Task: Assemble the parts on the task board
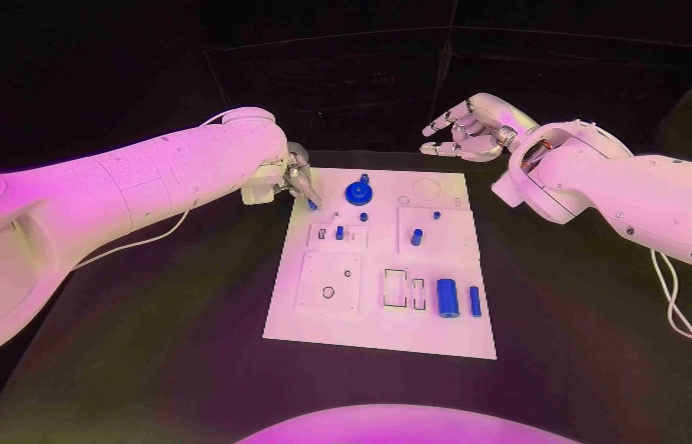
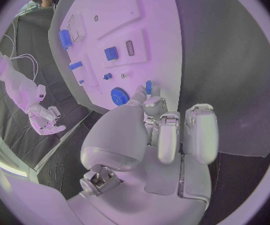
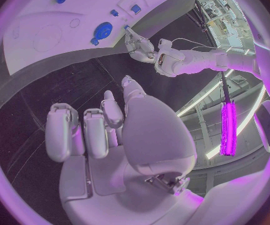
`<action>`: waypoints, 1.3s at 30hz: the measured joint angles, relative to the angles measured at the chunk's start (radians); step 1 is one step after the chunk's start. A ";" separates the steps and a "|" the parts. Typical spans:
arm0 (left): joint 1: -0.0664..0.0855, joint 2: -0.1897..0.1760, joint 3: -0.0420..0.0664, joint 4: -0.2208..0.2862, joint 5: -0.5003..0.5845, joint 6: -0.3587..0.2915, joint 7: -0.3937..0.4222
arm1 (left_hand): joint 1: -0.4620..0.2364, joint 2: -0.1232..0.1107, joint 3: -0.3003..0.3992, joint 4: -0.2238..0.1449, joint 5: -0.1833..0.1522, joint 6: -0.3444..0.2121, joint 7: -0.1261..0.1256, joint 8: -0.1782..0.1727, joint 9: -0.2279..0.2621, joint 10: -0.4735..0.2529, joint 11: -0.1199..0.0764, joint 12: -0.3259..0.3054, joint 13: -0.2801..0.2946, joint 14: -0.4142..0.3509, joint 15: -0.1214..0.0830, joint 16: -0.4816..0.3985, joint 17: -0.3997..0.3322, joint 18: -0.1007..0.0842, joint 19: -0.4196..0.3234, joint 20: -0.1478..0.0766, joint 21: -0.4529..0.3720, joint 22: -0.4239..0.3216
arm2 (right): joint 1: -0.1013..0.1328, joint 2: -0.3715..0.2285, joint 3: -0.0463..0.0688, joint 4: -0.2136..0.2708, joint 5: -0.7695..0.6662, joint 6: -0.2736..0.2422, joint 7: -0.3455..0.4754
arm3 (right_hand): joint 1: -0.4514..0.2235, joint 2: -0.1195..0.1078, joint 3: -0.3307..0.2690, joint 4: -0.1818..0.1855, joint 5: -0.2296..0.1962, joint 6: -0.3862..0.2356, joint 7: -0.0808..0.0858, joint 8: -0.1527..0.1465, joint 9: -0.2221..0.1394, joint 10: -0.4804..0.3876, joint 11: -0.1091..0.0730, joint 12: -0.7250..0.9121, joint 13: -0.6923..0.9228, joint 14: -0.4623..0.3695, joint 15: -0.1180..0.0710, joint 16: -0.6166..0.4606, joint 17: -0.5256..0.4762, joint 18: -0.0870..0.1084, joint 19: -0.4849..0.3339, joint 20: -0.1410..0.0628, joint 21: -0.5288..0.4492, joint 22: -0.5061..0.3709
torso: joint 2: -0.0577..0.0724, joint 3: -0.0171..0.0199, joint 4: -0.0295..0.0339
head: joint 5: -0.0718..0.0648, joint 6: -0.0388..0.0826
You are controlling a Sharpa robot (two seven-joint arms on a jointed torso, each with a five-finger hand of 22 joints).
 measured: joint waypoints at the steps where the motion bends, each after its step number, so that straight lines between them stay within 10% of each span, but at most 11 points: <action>1: 0.002 -0.010 0.000 0.014 0.004 -0.007 -0.001 | -0.013 -0.004 0.007 0.007 0.000 0.000 0.000 0.004 0.007 0.005 0.000 0.000 0.000 0.000 0.000 0.000 0.000 0.000 0.000 0.000 0.000 0.000 | 0.000 0.000 0.000 0.000 0.000 0.000 0.000 | 0.000 0.000 0.000 0.000 0.000 0.000 0.000 0.000 0.000 0.000 0.000 0.000 0.000 0.000 0.000 0.000 0.000 0.000 0.000 0.000 0.000 0.000 | 0.000 0.0000 0.0001 | 0.001 0.000; 22: -0.008 -0.188 -0.015 0.327 0.052 -0.225 -0.018 | -0.176 -0.103 0.288 -0.068 -0.002 0.006 -0.005 0.038 0.028 0.026 -0.006 0.009 0.007 0.000 0.000 0.000 0.000 0.000 0.000 0.000 -0.007 0.000 | 0.000 -0.005 0.000 -0.004 0.001 0.000 0.000 | 0.000 0.000 0.000 0.000 0.000 0.000 0.000 0.000 0.000 0.000 0.000 0.000 -0.001 0.000 0.000 0.000 0.001 0.000 0.000 0.000 0.000 -0.001 | 0.000 -0.0005 0.0004 | 0.013 0.000; 39: -0.039 -0.222 -0.048 0.406 0.024 -0.304 -0.018 | -0.209 -0.132 0.354 -0.079 0.002 0.006 -0.005 0.047 0.035 0.031 -0.008 0.009 0.005 0.000 0.000 0.000 0.000 0.000 -0.004 -0.003 -0.007 0.000 | 0.000 -0.005 0.000 -0.005 0.002 0.001 0.000 | 0.000 0.000 0.000 0.000 0.000 0.000 0.000 0.000 0.000 0.000 0.000 0.000 -0.001 0.000 0.000 0.000 0.000 0.000 0.000 0.000 0.000 -0.001 | 0.002 -0.0005 -0.0029 | 0.018 -0.004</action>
